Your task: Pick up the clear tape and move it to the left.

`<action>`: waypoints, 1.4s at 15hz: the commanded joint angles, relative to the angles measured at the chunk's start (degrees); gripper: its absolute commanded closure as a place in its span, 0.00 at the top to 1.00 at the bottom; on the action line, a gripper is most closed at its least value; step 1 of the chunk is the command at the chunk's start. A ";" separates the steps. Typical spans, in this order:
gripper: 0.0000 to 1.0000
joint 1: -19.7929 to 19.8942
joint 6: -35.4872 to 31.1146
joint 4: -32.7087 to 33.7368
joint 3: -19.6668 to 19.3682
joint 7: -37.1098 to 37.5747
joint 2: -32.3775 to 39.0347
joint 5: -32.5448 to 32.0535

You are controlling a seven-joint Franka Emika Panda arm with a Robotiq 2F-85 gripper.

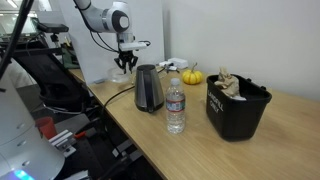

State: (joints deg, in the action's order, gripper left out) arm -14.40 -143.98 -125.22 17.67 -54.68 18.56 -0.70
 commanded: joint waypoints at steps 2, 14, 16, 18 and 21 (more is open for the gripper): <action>0.08 3.01 1.13 4.80 2.35 -4.93 5.90 1.13; 0.62 5.30 4.17 10.68 6.55 -8.82 13.34 2.85; 0.76 5.30 5.43 10.74 6.52 -8.94 12.94 2.76; 0.90 4.97 5.68 10.33 5.80 -8.15 11.67 2.02; 1.00 5.08 4.24 9.22 4.68 -6.48 7.99 1.45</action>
State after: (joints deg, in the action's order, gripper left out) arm -9.98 -140.11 -114.72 22.77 -61.29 30.14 0.57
